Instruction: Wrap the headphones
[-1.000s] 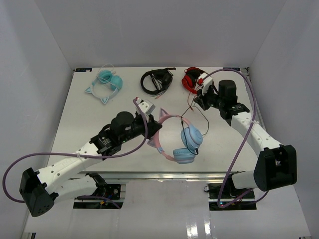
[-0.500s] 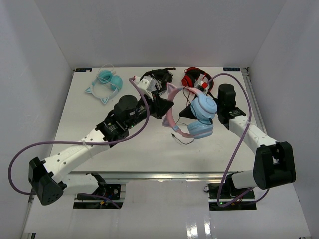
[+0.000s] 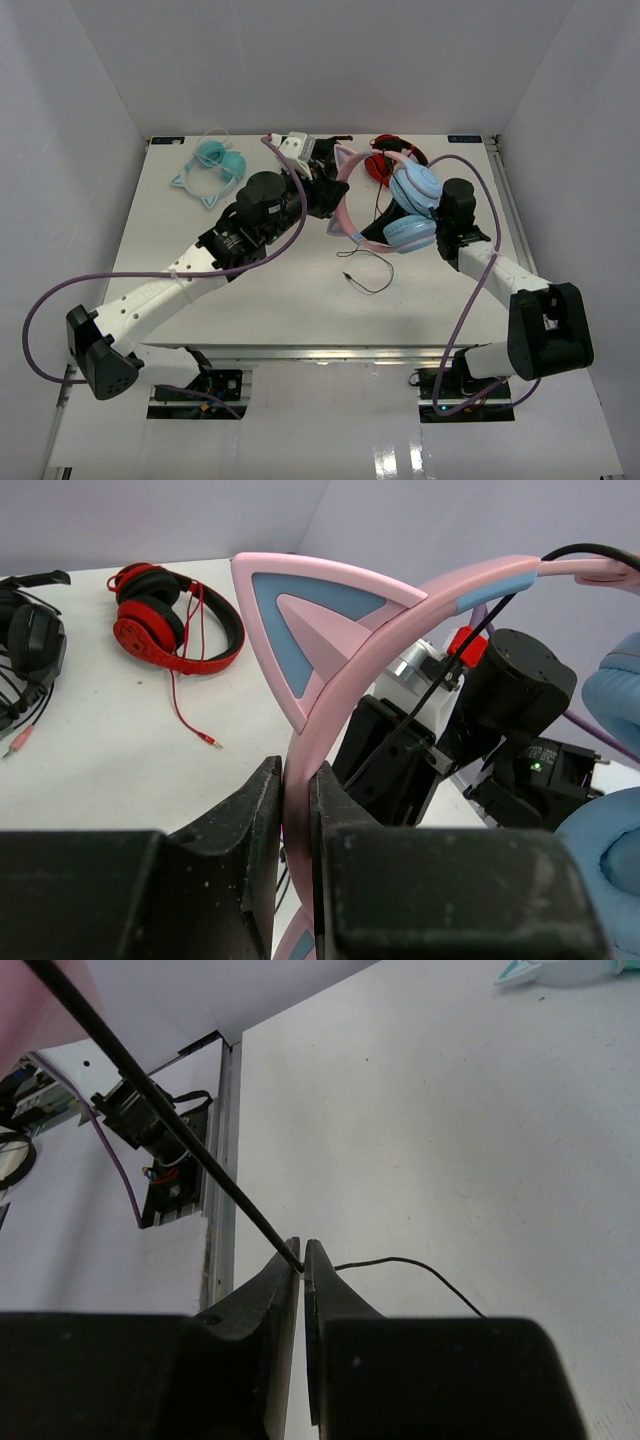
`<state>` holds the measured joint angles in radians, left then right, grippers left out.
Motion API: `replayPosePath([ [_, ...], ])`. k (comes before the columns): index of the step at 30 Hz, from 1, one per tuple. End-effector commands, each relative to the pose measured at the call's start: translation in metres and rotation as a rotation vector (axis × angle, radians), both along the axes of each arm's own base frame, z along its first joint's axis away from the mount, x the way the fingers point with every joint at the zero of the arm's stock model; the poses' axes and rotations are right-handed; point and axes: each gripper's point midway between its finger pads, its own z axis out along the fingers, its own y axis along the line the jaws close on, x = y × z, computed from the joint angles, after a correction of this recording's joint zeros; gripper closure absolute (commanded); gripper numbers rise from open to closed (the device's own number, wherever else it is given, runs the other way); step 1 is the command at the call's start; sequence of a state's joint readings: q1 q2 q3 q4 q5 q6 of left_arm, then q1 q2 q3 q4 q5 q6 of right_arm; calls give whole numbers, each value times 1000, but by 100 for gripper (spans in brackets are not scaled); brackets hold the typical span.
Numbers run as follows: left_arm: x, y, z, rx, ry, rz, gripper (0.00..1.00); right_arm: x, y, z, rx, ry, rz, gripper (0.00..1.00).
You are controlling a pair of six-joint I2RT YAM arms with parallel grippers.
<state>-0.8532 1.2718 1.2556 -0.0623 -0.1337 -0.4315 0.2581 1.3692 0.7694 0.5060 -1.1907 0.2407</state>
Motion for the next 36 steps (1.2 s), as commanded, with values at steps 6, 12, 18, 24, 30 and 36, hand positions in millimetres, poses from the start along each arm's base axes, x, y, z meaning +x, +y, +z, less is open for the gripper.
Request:
replayPosePath([
  [6, 0, -18, 98, -196, -117, -6, 100, 13, 9, 15, 102, 58, 55, 66],
  [12, 2, -16, 114, -204, -128, 20, 100, 17, 12, 10, 138, 44, 81, 46],
  [18, 2, -8, 136, -267, -134, 55, 100, 11, 11, 3, 179, -54, 111, 37],
  [24, -1, 5, 161, -342, -141, 84, 100, 10, 12, -4, 189, -108, 163, 38],
  [30, -4, 18, 178, -367, -165, 118, 100, -7, 24, -14, 174, -116, 228, 58],
  [36, 1, 39, 179, -368, -173, 214, 100, -32, 29, -23, 139, -85, 251, 80],
])
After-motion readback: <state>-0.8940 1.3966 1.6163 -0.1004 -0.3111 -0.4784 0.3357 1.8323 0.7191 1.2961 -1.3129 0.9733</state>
